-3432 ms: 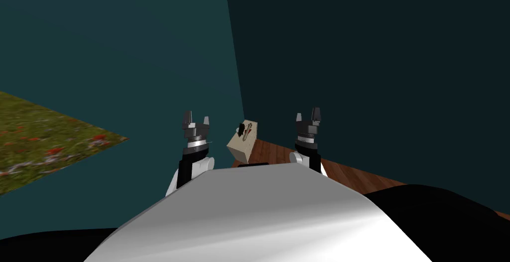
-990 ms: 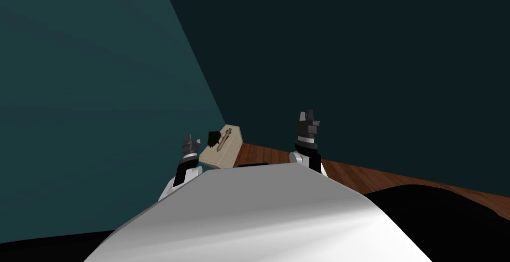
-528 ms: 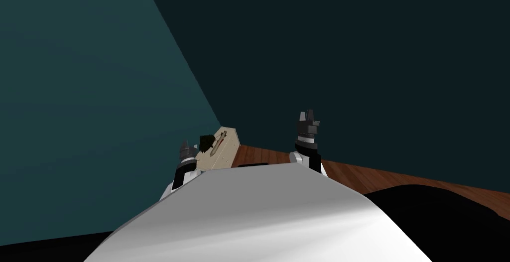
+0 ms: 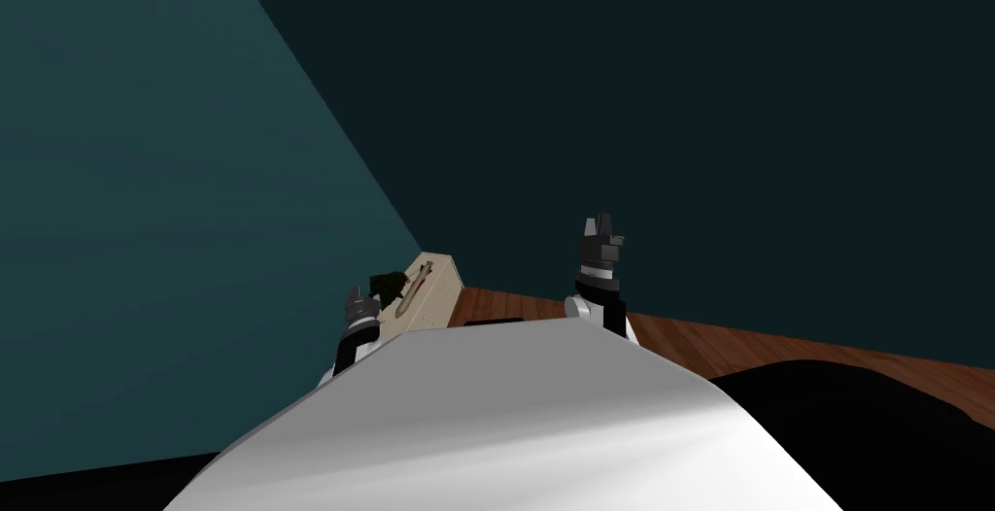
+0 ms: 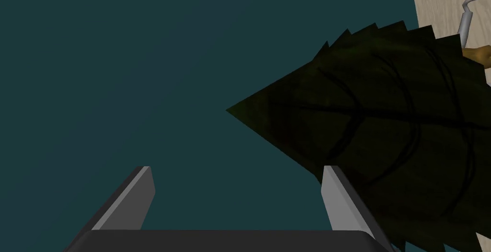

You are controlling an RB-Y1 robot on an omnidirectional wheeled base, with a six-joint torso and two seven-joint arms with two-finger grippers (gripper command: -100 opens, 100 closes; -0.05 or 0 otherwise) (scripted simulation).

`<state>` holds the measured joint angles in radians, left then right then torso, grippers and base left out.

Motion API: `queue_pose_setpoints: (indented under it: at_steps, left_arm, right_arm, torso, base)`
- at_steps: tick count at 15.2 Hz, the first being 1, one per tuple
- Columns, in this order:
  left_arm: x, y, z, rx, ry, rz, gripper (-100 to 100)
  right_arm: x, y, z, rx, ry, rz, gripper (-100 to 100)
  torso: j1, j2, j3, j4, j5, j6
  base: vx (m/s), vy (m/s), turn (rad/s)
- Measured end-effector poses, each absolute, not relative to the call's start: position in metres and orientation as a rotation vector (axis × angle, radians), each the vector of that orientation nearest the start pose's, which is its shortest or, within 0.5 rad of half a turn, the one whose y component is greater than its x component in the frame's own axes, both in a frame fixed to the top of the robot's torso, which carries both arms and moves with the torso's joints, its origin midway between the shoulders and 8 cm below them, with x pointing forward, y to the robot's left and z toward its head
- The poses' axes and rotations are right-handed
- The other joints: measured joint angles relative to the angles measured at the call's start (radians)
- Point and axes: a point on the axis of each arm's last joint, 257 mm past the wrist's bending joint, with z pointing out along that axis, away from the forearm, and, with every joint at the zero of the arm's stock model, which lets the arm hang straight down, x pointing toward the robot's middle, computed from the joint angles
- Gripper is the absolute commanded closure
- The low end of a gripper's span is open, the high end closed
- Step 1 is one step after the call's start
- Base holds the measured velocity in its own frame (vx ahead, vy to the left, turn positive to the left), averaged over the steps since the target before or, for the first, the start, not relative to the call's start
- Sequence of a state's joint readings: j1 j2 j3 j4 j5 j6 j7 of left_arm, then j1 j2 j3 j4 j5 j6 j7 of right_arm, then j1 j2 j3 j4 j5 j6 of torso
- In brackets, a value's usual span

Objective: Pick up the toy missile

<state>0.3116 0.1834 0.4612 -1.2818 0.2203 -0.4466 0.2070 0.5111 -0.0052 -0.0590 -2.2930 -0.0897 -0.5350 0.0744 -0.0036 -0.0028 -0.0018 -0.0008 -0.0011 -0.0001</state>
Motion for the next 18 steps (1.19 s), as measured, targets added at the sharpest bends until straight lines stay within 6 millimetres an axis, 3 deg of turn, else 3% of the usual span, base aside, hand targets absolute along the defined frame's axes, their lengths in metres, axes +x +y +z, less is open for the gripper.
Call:
queue_pose_setpoints:
  at_steps: [9,18]
  left_arm:
    - [0.27,0.603,-0.381,-1.64,0.585,-0.721,-100]
    - [0.231,0.608,-0.429,-1.763,0.502,-0.646,-100]
  right_arm:
    - [0.328,-0.308,0.035,0.643,0.55,1.233,0]
    - [0.328,-0.308,0.035,0.643,0.55,1.233,0]
  torso:
    - [-0.002,-0.004,-0.002,-0.001,0.0,0.0]
    - [0.001,-0.002,-0.001,0.0,0.0,0.0]
  base:
    - [0.105,-0.066,-0.061]
    - [0.081,-0.032,-0.04]
